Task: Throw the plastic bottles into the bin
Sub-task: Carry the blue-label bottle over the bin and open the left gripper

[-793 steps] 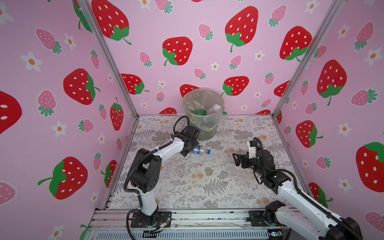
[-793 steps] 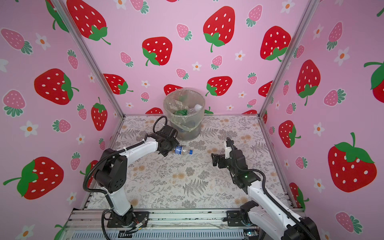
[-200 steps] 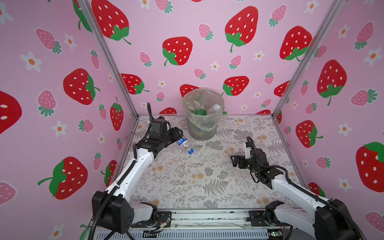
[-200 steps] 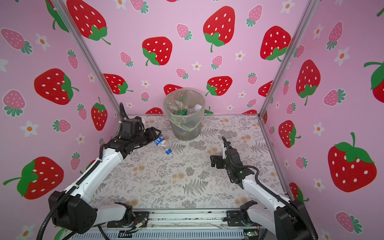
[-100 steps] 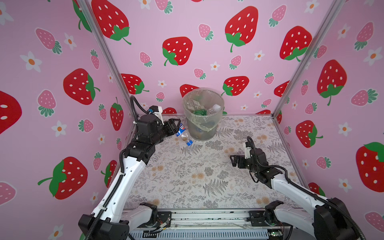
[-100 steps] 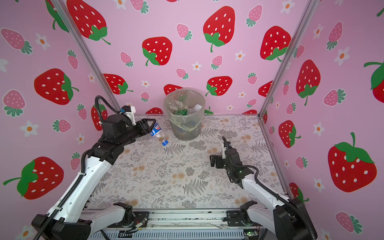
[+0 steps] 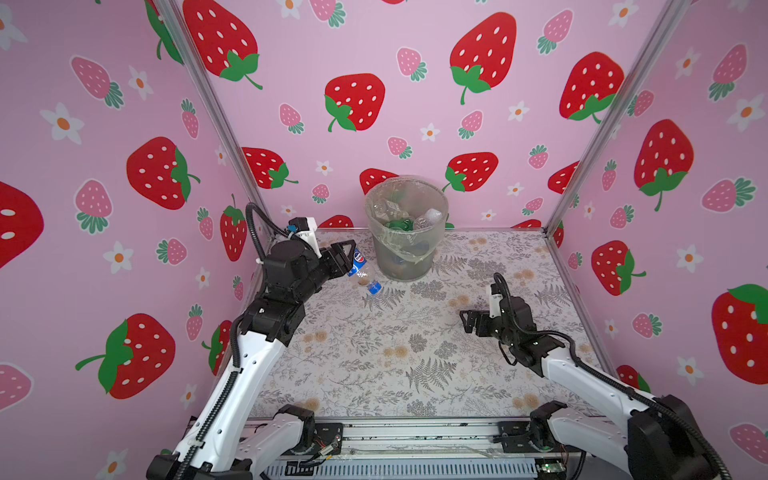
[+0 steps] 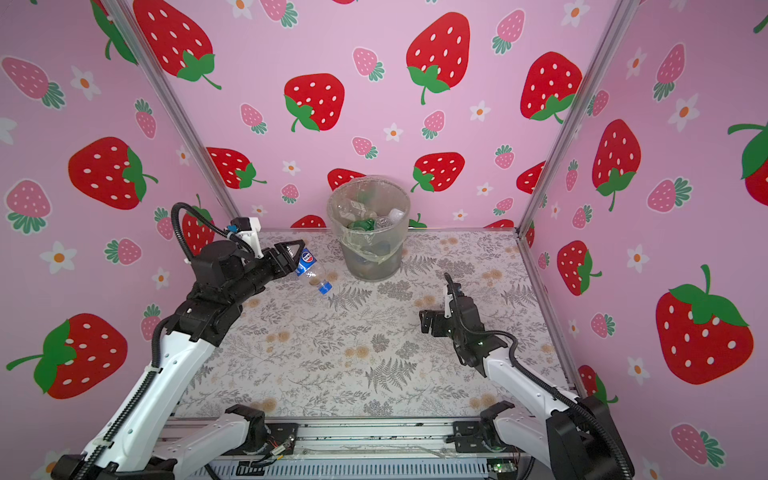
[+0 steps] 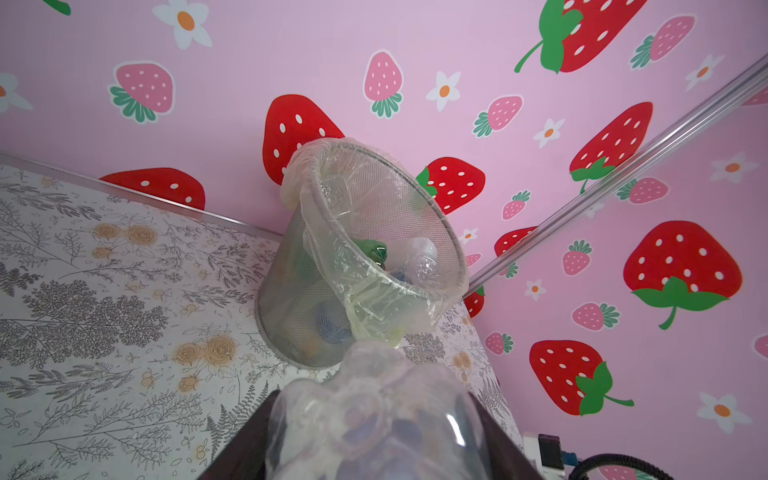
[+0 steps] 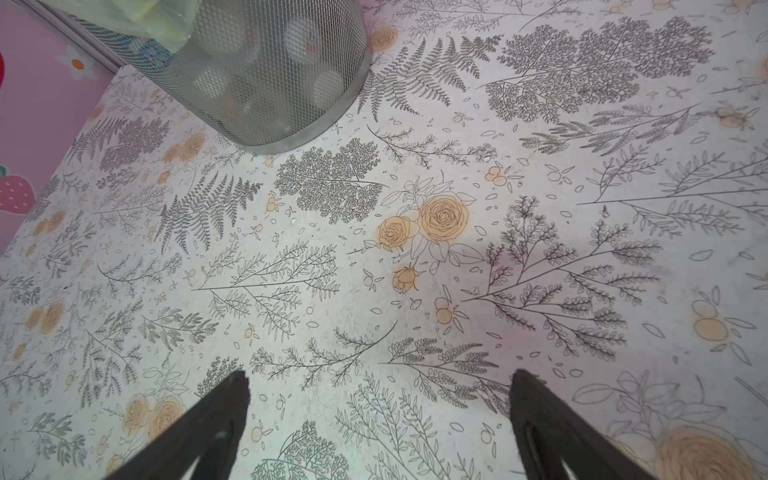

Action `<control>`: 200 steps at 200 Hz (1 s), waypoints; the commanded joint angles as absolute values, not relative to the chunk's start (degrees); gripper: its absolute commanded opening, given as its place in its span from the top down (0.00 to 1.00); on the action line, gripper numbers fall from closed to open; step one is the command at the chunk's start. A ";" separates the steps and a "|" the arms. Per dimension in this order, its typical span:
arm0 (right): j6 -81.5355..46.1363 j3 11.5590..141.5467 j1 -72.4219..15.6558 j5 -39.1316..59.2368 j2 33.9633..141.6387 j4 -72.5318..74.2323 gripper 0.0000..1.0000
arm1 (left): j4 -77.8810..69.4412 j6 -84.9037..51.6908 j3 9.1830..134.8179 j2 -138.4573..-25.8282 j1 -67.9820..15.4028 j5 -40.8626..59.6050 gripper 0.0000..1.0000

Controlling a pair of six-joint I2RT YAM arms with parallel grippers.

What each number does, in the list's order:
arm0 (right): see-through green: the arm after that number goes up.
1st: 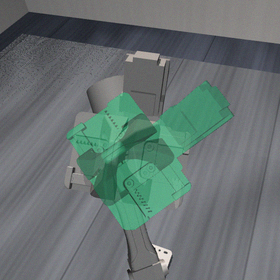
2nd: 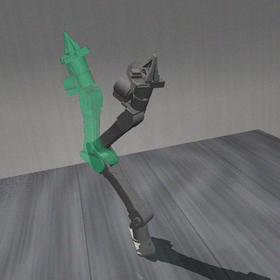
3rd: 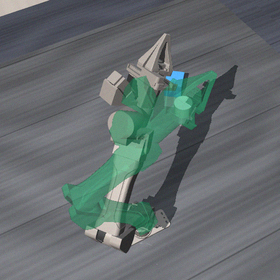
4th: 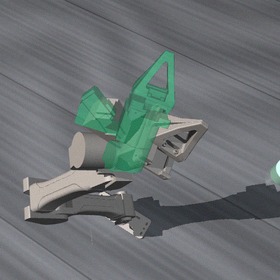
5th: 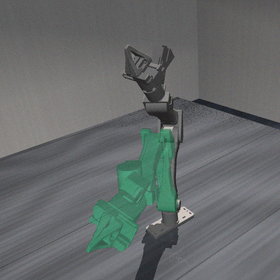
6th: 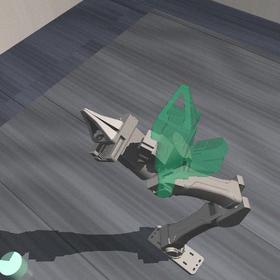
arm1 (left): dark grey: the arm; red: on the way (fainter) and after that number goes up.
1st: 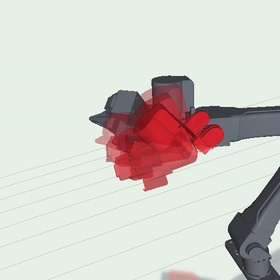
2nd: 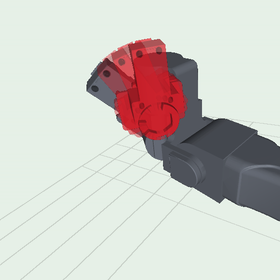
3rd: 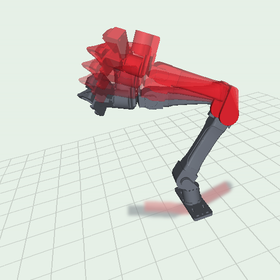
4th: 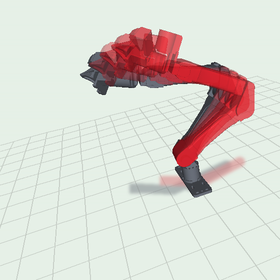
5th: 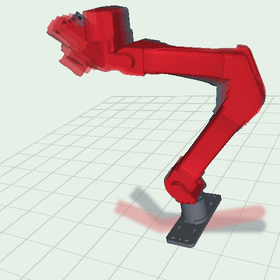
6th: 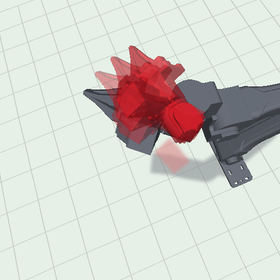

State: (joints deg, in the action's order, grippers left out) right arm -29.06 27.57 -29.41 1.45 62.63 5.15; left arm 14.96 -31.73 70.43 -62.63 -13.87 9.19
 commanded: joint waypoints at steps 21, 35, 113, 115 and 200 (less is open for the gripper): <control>-29.52 27.91 -29.53 1.24 63.42 6.47 0.01 | 9.43 -34.06 86.90 -75.63 -14.21 5.97 0.36; -29.44 28.03 -29.53 1.06 63.47 6.21 0.01 | 8.00 -34.55 92.89 -81.93 -15.44 5.51 0.36; -28.83 28.64 -29.53 0.16 62.24 4.62 0.01 | 27.15 -31.51 146.37 -124.25 -23.64 -4.71 0.01; -28.83 28.58 -29.53 0.17 62.16 4.58 0.01 | 26.94 -31.43 146.13 -123.99 -23.64 -4.85 0.01; -28.54 28.77 -29.53 0.68 64.13 6.77 0.01 | 17.03 -27.31 122.40 -103.17 -23.99 -4.70 0.01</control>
State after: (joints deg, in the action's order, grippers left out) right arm -28.67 27.59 -29.41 0.60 62.74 5.43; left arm 19.92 -29.91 124.79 -107.13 -23.75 -3.99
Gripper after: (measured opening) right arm 0.994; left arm 0.990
